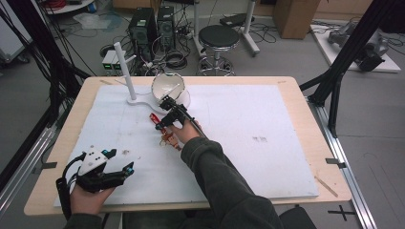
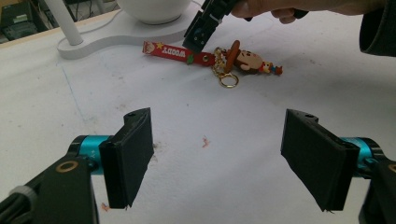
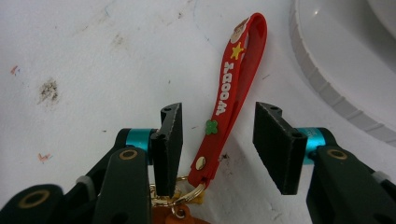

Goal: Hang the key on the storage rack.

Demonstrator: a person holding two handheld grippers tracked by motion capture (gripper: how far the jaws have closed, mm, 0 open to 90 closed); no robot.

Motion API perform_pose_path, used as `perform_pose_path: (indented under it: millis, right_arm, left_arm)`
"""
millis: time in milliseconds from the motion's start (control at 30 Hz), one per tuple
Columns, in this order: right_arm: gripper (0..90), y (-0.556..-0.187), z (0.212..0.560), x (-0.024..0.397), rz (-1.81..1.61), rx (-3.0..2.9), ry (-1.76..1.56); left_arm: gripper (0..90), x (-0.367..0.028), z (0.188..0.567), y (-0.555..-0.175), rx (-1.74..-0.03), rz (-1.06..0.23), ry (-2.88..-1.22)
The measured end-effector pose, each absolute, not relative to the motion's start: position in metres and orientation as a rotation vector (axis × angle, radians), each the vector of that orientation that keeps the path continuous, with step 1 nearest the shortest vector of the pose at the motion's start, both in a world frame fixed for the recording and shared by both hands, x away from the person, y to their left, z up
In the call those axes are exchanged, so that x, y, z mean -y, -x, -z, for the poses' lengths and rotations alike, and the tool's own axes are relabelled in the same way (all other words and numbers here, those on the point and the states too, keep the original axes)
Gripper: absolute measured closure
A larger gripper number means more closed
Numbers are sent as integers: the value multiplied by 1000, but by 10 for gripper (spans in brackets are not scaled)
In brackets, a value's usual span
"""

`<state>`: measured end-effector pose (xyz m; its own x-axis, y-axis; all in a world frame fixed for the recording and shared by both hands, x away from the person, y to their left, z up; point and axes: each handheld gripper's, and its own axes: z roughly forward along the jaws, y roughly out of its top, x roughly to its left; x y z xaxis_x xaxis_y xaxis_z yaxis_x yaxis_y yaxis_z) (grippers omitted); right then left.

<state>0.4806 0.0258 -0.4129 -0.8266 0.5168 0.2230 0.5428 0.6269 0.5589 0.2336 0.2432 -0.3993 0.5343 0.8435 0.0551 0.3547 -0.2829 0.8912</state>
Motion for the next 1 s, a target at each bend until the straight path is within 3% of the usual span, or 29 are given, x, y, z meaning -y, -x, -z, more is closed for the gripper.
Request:
perform_pose_path:
  millis: [1000]
  right_arm:
    - [682, -474, 421, -39, 879, 2845, 855]
  left_arm:
    - [256, -243, 399, -233, -988, -676, -1859]
